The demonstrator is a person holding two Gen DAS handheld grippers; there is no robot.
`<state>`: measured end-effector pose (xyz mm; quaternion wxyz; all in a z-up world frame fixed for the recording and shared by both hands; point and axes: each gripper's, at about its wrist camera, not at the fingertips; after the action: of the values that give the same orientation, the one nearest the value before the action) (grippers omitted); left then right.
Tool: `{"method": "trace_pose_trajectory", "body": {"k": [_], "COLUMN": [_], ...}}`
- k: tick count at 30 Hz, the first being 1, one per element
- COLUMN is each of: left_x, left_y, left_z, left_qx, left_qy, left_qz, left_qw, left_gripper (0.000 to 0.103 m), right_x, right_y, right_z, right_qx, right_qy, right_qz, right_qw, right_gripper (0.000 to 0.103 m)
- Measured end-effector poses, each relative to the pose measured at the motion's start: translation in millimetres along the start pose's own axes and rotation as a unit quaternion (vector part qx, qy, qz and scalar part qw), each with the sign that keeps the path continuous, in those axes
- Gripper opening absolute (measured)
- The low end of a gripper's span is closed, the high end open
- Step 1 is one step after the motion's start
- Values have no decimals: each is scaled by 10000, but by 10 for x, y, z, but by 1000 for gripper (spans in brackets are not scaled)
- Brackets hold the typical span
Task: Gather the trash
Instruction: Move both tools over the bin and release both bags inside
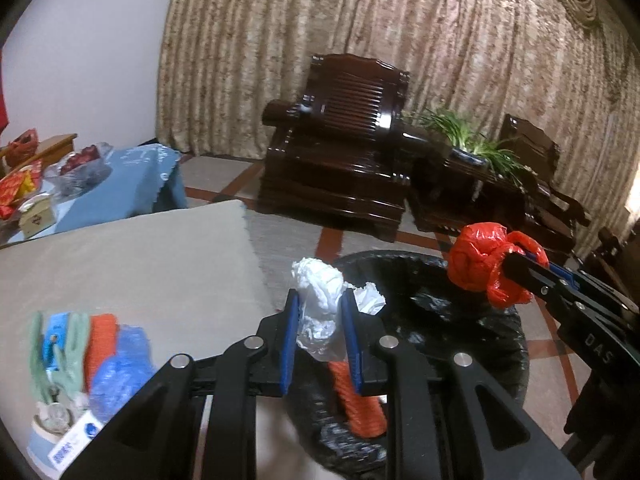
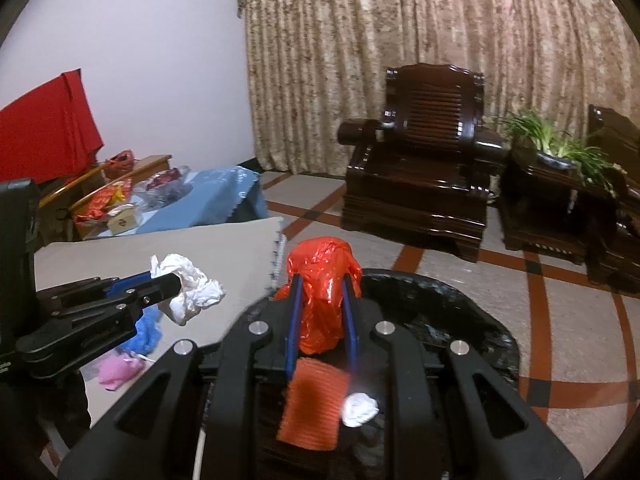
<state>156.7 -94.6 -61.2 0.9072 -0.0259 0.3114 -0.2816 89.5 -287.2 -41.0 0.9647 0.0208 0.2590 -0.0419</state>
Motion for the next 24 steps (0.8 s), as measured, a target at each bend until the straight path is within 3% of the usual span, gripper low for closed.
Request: {"method": "trace_pose_trajectory", "body": {"k": [12, 15, 16, 18, 20, 24], "left_x": [496, 612, 651, 682, 671, 605], "left_y": [-377, -435, -446, -447, -445, -417], "left_z": [-75, -80, -83, -85, -105, -137], "left_qx": [228, 247, 255, 240, 250, 297], "left_qy": [292, 404, 445, 467, 422, 349], "left_qz": [-265, -350, -371, -407, -409, -298], "left_qw": [9990, 9983, 9980, 9978, 9980, 9985], "left_gripper": [22, 27, 30, 47, 58, 74], "right_x": [152, 212, 238, 263, 263, 221], "right_y": [-397, -482, -511, -548, -596, -646], "right_z": [-203, -251, -275, -312, -352, -402], "right_qx": [121, 127, 149, 194, 256, 370], "right_qy": [259, 341, 369, 419, 408, 328], "right_qz": [-396, -522, -586, -644, -735, -906], "right_qw": [9988, 9980, 9975, 9969, 9961, 9947], "right_gripper": [18, 22, 25, 39, 63, 94]}}
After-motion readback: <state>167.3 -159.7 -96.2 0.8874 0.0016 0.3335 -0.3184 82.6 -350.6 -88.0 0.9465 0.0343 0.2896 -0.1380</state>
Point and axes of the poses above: each gripper's, at about its wrist camera, not at the fingertips, and x roughly the way its jaws point, y to its left, z to its top, and after that the axes turned 7 degrees about -z, right-handed
